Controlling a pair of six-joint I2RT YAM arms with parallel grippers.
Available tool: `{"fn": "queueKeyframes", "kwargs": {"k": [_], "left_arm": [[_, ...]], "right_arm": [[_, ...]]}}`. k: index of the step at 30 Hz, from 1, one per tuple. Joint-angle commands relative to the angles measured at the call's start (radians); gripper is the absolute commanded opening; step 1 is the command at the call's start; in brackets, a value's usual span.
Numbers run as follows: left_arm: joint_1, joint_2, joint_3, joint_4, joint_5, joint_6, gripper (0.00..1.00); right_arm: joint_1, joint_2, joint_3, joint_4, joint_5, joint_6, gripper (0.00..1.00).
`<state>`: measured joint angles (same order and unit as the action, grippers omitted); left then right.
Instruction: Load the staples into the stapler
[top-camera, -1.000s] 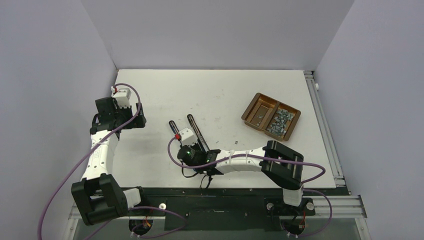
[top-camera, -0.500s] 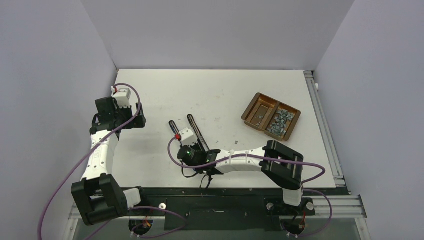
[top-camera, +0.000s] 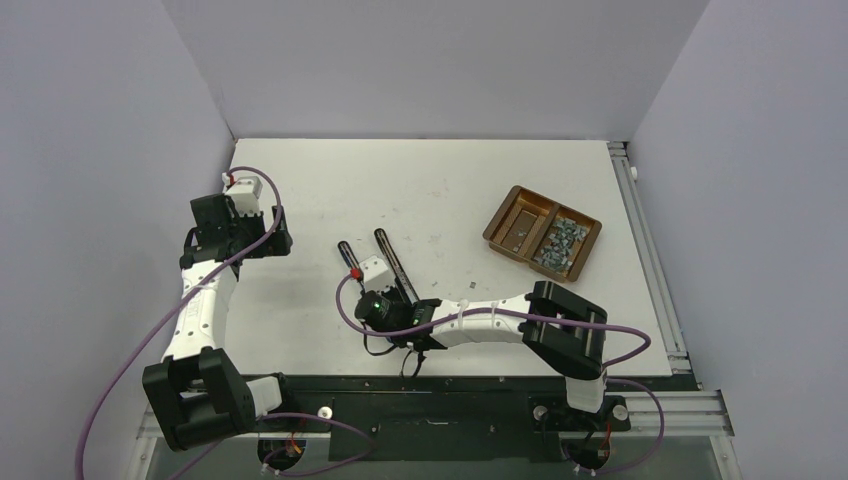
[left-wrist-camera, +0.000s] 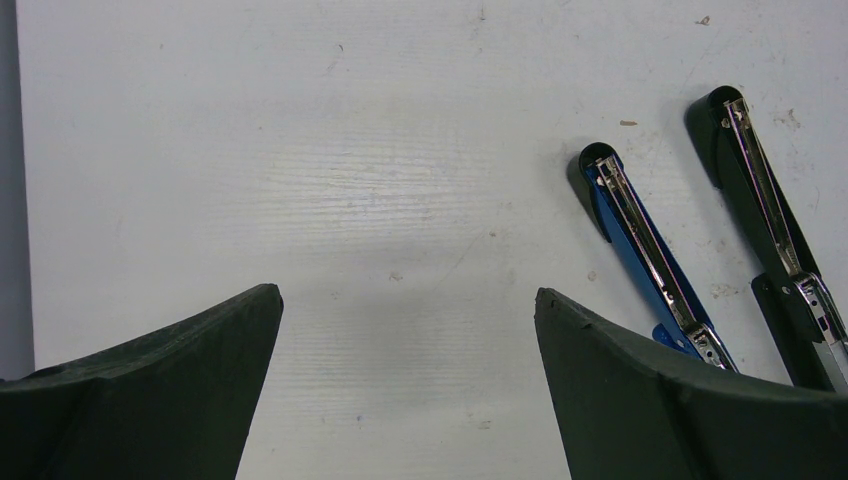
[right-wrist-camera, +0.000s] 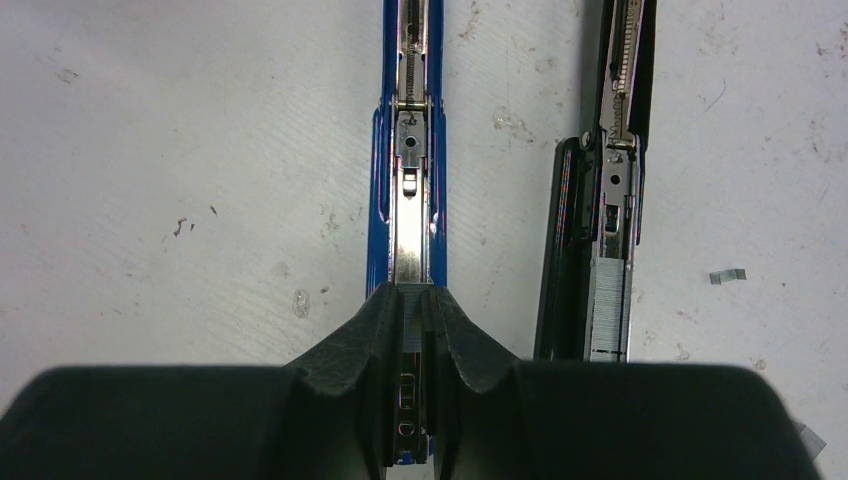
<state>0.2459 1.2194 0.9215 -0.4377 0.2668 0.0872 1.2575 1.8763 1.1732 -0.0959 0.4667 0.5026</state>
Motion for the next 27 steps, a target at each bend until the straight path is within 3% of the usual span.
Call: {"fn": "queueKeyframes", "kwargs": {"k": [1, 18, 21, 27], "left_arm": [[0.007, -0.023, 0.031, 0.025, 0.013, 0.005, 0.96], [0.009, -0.024, 0.036, 0.024, 0.012, 0.003, 0.96], [0.007, -0.026, 0.036, 0.024, 0.012, 0.003, 0.96], [0.008, -0.026, 0.041, 0.02, 0.016, 0.005, 0.96]], "right_arm": [[-0.004, 0.012, -0.005, -0.004, 0.006, 0.011, 0.09], [-0.014, 0.03, 0.001, -0.016, -0.024, 0.017, 0.09], [-0.015, 0.028, -0.002, -0.015, -0.028, 0.019, 0.29], [-0.018, 0.006, -0.009, -0.002, -0.04, 0.006, 0.4]]}}
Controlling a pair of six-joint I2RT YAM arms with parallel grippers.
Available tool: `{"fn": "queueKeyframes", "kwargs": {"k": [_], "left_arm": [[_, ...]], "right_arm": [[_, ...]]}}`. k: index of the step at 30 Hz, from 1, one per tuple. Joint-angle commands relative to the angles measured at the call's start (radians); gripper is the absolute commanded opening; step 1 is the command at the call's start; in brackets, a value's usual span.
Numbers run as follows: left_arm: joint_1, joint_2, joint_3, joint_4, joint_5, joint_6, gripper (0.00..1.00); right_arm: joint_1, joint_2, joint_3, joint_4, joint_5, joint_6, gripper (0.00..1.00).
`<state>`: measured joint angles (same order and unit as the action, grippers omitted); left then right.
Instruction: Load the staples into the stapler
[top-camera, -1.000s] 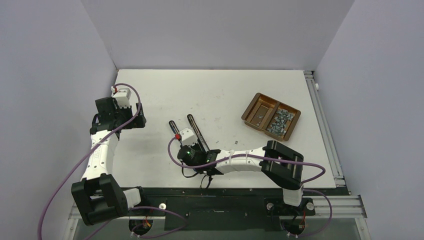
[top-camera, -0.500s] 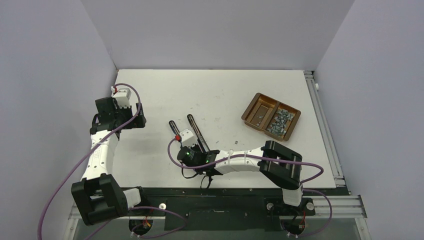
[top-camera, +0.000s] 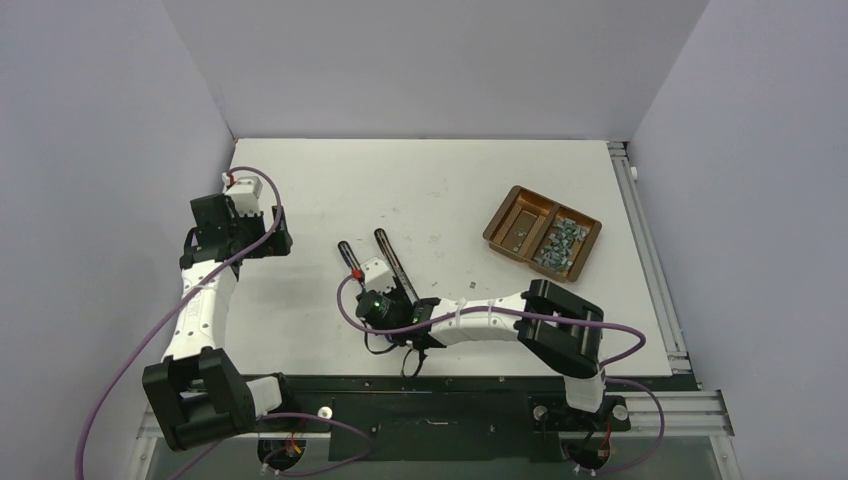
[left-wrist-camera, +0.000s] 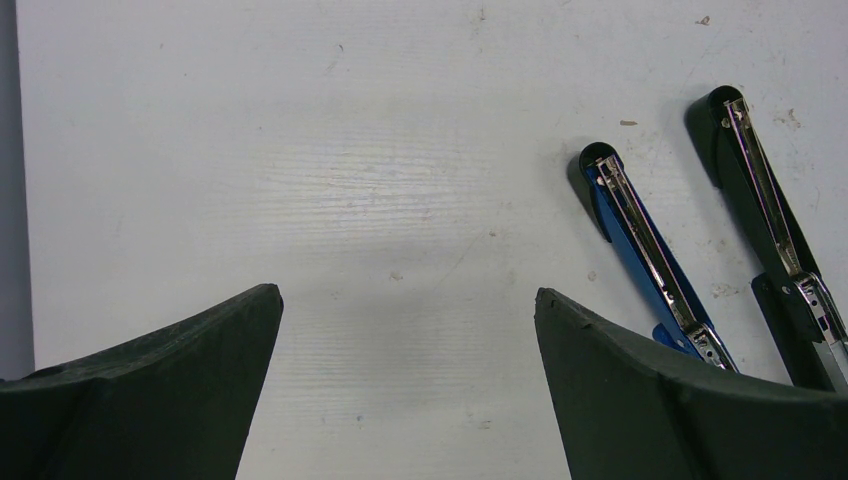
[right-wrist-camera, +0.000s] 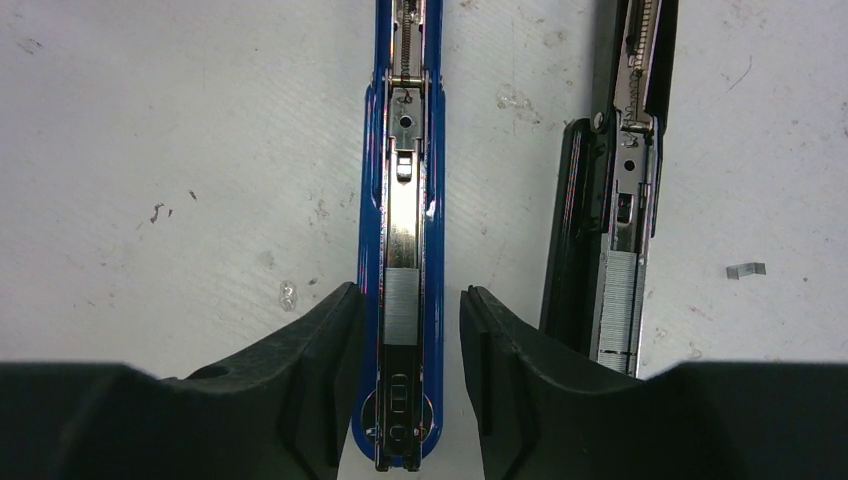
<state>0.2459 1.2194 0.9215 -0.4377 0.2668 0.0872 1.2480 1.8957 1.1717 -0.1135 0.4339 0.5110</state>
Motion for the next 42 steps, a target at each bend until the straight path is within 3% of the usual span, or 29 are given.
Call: {"fn": "queueKeyframes", "kwargs": {"k": [1, 6, 10, 22, 27, 36, 42], "left_arm": [[0.009, -0.027, 0.043, 0.019, 0.017, 0.006, 0.96], [0.008, -0.024, 0.058, 0.006, 0.034, 0.012, 0.96], [0.007, -0.014, 0.071, -0.02, 0.082, 0.04, 0.96], [0.007, 0.075, 0.085, -0.11, 0.284, 0.215, 0.96], [0.006, 0.116, 0.094, -0.149, 0.363, 0.318, 0.96], [-0.006, 0.221, 0.137, -0.253, 0.461, 0.496, 0.96], [-0.052, 0.248, 0.151, -0.345, 0.458, 0.732, 0.96]], "right_arm": [[-0.01, -0.02, -0.007, 0.016, -0.009, -0.004, 0.42], [-0.025, -0.101, -0.012, 0.019, -0.043, -0.03, 0.53], [-0.028, -0.157, -0.027, 0.028, -0.122, -0.059, 0.56], [-0.03, -0.078, -0.056, -0.007, -0.202, -0.068, 0.53], [-0.032, -0.048, -0.066, 0.004, -0.204, -0.066, 0.49], [-0.029, -0.031, -0.094, 0.023, -0.231, -0.075, 0.23], [-0.029, -0.086, -0.142, 0.02, -0.237, -0.083, 0.1]]}}
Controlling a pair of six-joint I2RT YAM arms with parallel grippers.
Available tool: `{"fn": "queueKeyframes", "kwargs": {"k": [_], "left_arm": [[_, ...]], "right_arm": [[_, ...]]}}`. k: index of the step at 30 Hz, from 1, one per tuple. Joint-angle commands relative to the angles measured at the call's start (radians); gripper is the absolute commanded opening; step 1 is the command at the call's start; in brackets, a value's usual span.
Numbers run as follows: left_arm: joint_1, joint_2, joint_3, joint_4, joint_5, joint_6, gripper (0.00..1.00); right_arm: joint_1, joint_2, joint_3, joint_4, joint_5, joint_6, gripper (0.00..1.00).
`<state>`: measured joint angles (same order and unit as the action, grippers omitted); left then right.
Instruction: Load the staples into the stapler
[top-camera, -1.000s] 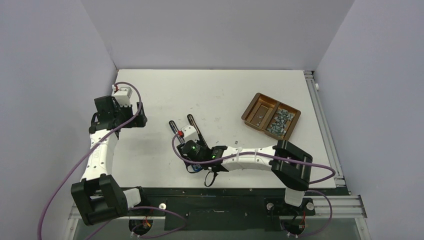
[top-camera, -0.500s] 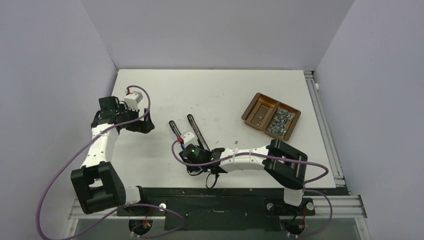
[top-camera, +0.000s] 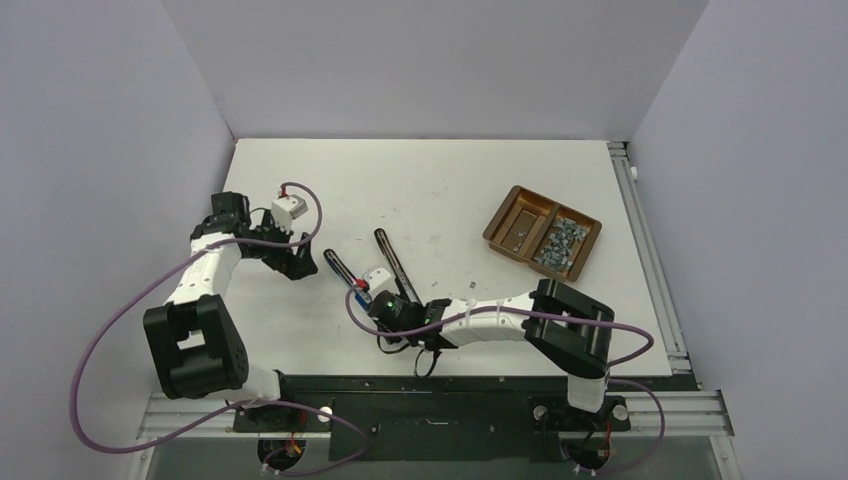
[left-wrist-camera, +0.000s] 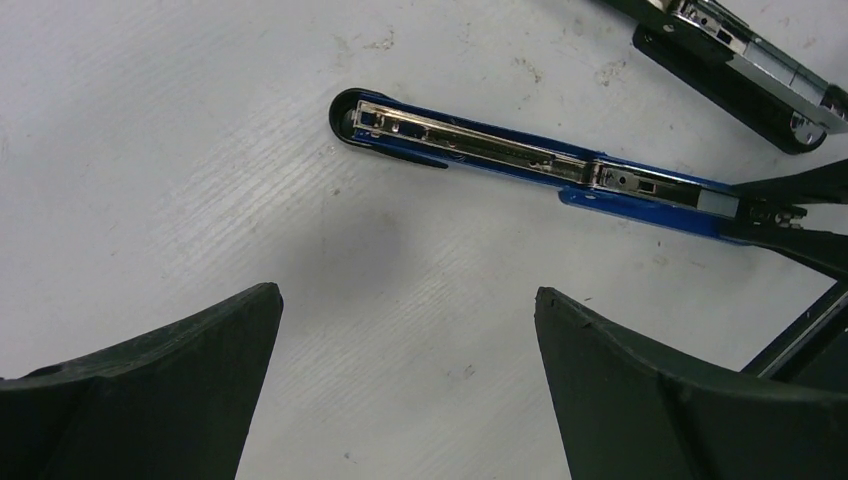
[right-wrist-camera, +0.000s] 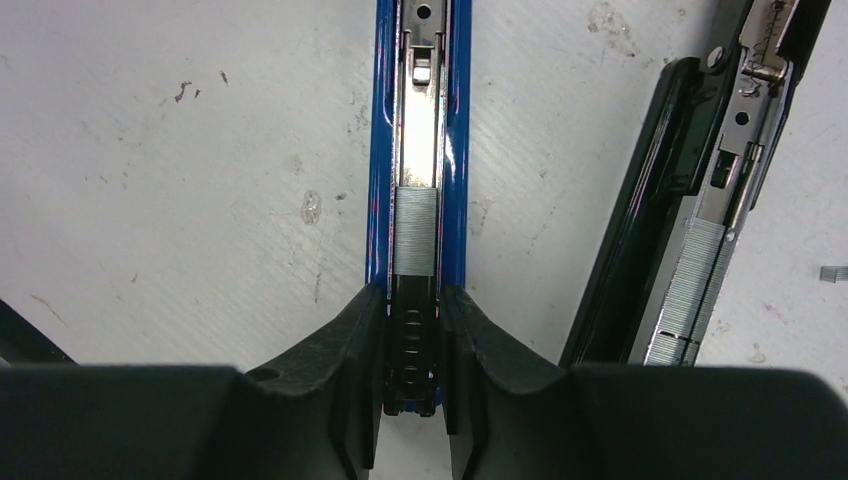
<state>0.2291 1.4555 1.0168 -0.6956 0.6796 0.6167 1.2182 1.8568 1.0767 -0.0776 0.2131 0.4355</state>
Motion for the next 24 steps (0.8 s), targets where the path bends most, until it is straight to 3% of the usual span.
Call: {"fn": "queueKeyframes", "kwargs": {"k": [1, 8, 24], "left_arm": [[-0.046, 0.017, 0.06, -0.097, 0.033, 0.242, 0.96], [-0.117, 0.072, 0.07, -0.112, -0.004, 0.482, 0.96], [-0.22, 0.225, 0.069, -0.04, -0.107, 0.796, 0.99]], "right_arm": [[0.001, -0.055, -0.054, -0.015, -0.018, -0.01, 0.09], [0.001, -0.106, -0.084, -0.029, -0.046, -0.034, 0.09], [-0.008, -0.124, -0.116, -0.033, -0.129, -0.13, 0.08]]}}
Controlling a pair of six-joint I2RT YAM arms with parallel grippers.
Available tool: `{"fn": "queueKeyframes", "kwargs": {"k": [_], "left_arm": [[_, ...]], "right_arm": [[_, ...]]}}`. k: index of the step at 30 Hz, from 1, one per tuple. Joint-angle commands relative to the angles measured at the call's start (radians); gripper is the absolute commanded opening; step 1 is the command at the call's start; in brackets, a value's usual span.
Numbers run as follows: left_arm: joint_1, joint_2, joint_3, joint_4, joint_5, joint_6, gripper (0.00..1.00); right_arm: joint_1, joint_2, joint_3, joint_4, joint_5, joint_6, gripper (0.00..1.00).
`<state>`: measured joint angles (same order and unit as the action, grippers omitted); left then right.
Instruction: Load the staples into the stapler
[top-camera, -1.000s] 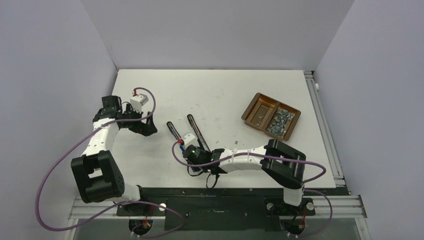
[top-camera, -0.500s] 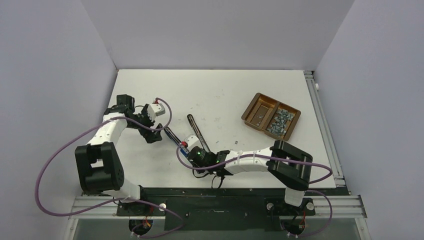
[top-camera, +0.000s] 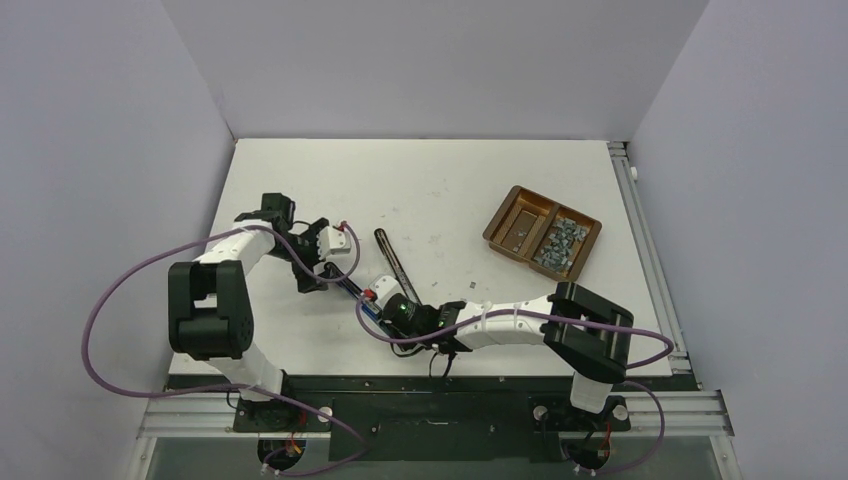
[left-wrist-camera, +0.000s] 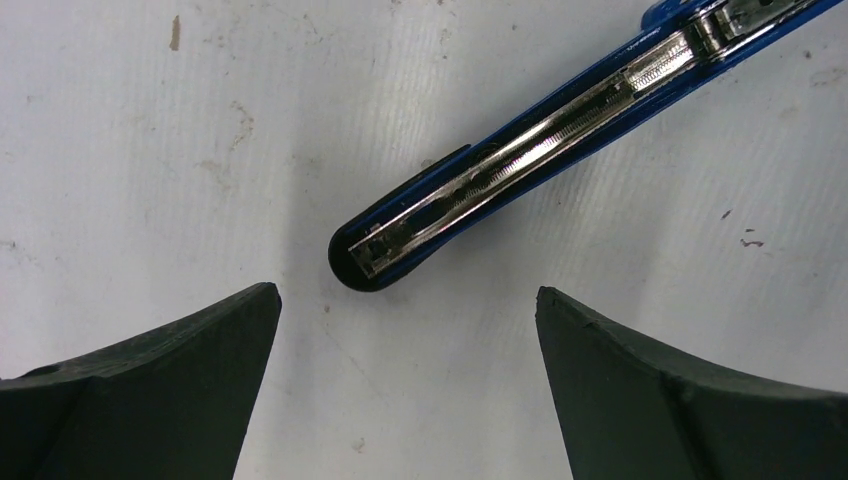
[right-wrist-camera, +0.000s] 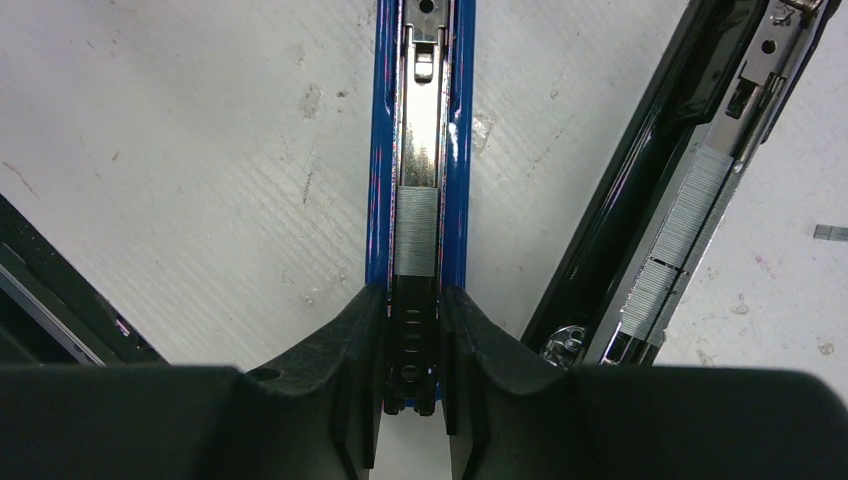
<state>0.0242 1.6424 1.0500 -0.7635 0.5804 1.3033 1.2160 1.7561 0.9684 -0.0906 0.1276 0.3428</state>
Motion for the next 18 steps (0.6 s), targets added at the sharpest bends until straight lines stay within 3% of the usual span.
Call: {"fn": "queueKeyframes", "kwargs": {"k": [1, 5, 18], "left_arm": [[-0.015, 0.049, 0.036, 0.039, -0.008, 0.109, 0.97], [-0.016, 0.073, 0.019, 0.098, -0.03, 0.118, 0.88], [-0.04, 0.062, -0.031, 0.077, -0.051, 0.313, 0.8]], "right_arm": [[-0.007, -0.023, -0.004, -0.019, -0.043, -0.041, 0.08], [-0.007, -0.027, -0.013, -0.002, -0.04, -0.036, 0.08], [-0.007, -0.032, -0.024, 0.024, -0.044, -0.01, 0.08]]}}
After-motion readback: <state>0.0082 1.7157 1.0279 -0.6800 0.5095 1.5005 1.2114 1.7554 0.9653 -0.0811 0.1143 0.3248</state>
